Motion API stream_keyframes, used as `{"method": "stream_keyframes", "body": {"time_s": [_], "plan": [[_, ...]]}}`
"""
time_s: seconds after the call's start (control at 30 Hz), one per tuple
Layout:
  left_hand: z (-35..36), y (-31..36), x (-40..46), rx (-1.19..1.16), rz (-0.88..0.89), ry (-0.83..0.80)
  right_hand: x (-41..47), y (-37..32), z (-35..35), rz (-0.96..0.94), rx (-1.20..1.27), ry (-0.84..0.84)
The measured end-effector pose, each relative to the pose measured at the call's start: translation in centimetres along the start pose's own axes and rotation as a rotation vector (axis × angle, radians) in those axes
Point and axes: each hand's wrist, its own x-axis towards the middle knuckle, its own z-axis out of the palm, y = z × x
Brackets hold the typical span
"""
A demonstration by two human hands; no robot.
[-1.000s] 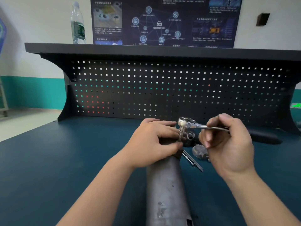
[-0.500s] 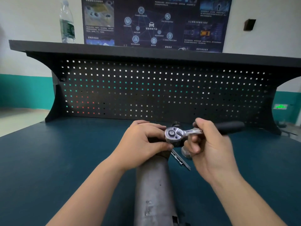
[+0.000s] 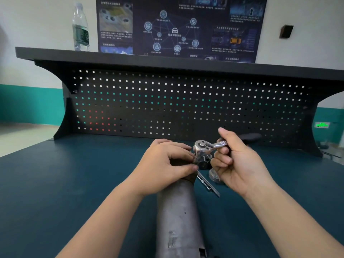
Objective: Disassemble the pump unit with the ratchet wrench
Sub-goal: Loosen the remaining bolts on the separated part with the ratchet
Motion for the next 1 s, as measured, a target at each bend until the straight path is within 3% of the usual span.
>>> {"method": "stream_keyframes", "body": {"time_s": [0.1, 0.23, 0.33, 0.43, 0.57, 0.63, 0.7, 0.77, 0.83, 0.87, 0.93, 1.0], "plan": [[-0.1, 0.1, 0.0, -0.001, -0.02, -0.008, 0.5, -0.8, 0.7, -0.01, -0.224, -0.048], [-0.1, 0.5, 0.0, -0.193, -0.078, 0.023, 2.4, -2.3, 1.9, 0.22, -0.418, -0.148], [-0.2, 1.1, 0.1, -0.312, -0.072, 0.022, 3.4, -2.7, 2.1, 0.28, -0.446, -0.189], [-0.1, 1.4, 0.3, -0.337, -0.072, -0.002, 2.8, -2.2, 1.7, 0.215, -0.314, -0.2], [0.0, 1.2, 0.3, -0.257, -0.073, 0.015, 0.4, -0.6, 0.3, 0.064, 0.048, -0.128], [0.2, 1.1, 0.3, -0.239, -0.08, 0.032, -1.3, 0.2, -0.3, -0.06, 0.105, -0.109], [0.4, 1.1, 0.3, -0.229, -0.087, 0.05, -3.3, 1.2, -0.9, -0.301, -0.046, -0.134], [0.4, 1.1, 0.3, -0.216, -0.078, 0.065, -5.3, 2.4, -0.5, -0.612, -0.351, -0.152], [0.2, 1.0, 0.2, -0.24, -0.075, 0.049, -5.7, 3.1, -0.3, -0.734, -0.442, -0.093], [0.1, 1.1, 0.2, -0.253, -0.084, 0.028, -5.5, 3.1, -0.1, -0.69, -0.345, -0.052], [0.0, 1.1, 0.4, -0.225, -0.092, -0.014, -4.4, 2.5, -0.1, -0.423, -0.019, -0.036], [0.1, 1.2, 0.5, -0.137, -0.068, -0.04, -3.1, 1.6, -0.3, -0.219, 0.131, -0.066]]}}
